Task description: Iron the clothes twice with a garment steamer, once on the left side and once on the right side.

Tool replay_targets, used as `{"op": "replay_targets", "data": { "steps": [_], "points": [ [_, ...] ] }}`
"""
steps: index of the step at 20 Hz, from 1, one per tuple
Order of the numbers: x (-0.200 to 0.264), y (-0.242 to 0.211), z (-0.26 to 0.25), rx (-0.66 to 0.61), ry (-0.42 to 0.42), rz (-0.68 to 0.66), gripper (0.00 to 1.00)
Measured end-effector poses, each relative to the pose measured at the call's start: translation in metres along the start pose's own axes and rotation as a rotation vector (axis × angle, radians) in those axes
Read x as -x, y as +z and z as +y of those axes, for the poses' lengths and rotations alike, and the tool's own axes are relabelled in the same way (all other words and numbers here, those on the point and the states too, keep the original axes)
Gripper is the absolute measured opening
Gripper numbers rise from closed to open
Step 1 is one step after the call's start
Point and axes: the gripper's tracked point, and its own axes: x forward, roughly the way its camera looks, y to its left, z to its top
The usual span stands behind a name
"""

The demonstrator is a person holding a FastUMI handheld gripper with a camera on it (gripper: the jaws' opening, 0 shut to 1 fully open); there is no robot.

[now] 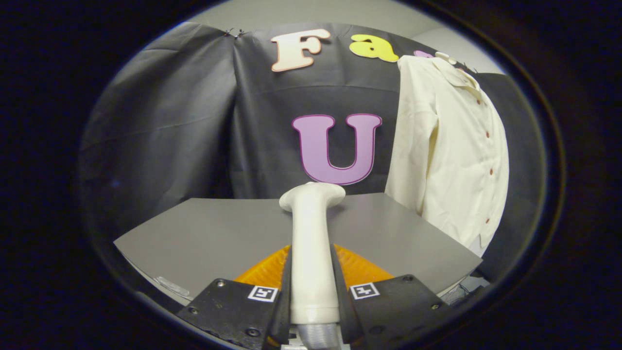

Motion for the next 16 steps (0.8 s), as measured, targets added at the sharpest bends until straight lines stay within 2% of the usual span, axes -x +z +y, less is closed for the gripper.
{"op": "replay_targets", "data": {
  "steps": [9, 12, 16],
  "points": [
    [0.007, 0.008, -0.001, -0.046, 0.021, -0.086, 0.38],
    [0.023, 0.035, -0.004, -0.061, 0.028, -0.174, 0.38],
    [0.052, 0.056, -0.014, -0.06, 0.038, -0.209, 0.38]
  ]
}}
